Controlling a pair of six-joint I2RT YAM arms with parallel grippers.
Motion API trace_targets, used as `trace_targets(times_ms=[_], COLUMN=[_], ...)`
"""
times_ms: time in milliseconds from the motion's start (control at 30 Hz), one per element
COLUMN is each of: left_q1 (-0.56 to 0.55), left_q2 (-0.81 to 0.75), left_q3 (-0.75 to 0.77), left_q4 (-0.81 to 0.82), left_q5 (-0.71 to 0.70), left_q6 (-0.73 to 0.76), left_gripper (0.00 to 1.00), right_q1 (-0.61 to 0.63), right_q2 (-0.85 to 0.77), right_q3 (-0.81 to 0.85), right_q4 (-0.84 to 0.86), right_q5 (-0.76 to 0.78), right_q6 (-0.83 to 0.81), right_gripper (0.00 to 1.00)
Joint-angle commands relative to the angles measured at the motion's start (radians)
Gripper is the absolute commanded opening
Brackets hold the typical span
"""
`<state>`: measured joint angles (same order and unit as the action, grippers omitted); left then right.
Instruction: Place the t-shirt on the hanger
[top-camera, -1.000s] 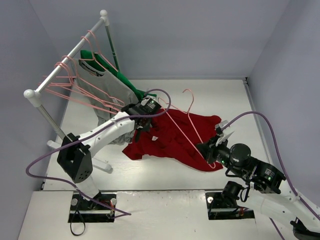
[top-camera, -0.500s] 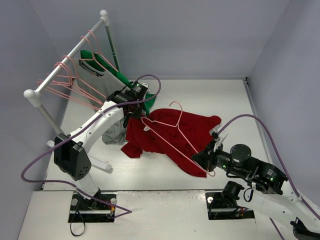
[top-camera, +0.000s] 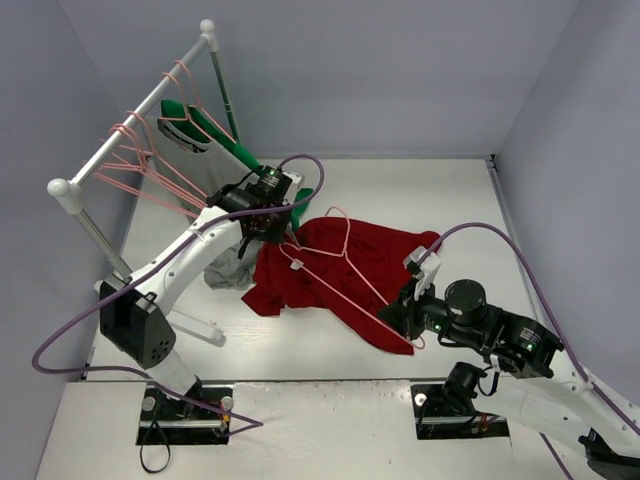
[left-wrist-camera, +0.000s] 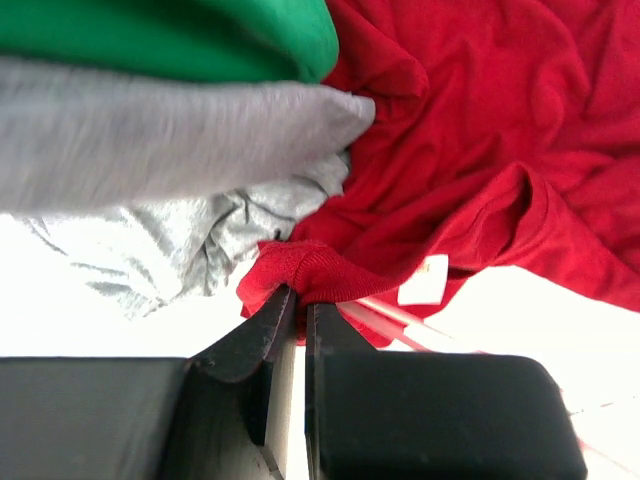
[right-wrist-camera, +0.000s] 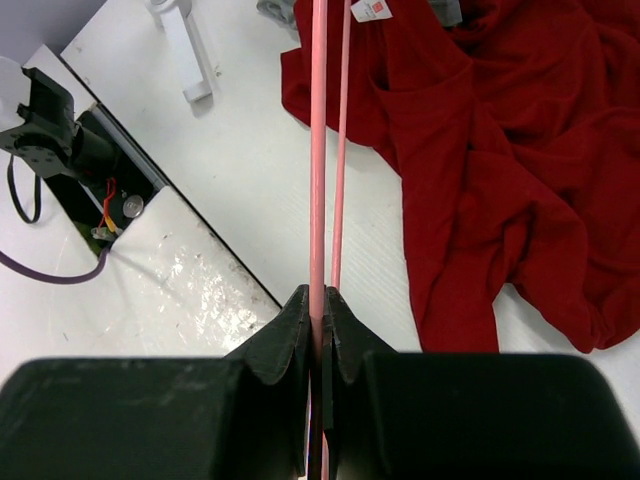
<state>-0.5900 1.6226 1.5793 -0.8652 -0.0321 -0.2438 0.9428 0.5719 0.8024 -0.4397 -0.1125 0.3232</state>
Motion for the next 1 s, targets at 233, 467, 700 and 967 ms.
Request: trace_targets(times_ms=[233, 467, 700, 967], left_q1=[-0.014, -0.013, -0.021, -0.074], left_q2=[-0.146, -0.147, -0.16, -0.164], left_q3=[-0.021, -0.039, -0.004, 0.099], left_q4=[-0.063, -0.1, -0.106, -0.106], left_q5=[0.043, -0.038, -0.03, -0.032], left_q6=[0.083, 0.098, 0.088, 0.133], left_gripper=[0.0, 0.0, 0.0, 0.0], right_q1=[-0.001, -0.001, -0.002, -0.001], right_q2=[0.032, 0.033, 0.036, 0.078], right_q3=[0.074, 0.114, 0.103, 0.107], right_q4=[0.078, 0.079, 0.082, 0.132], right_q5=[0.008, 0.005, 0.002, -0.062], right_q6=[-0.071, -0.088, -0.088, -0.098], right_gripper=[0.0, 0.0, 0.0, 0.0])
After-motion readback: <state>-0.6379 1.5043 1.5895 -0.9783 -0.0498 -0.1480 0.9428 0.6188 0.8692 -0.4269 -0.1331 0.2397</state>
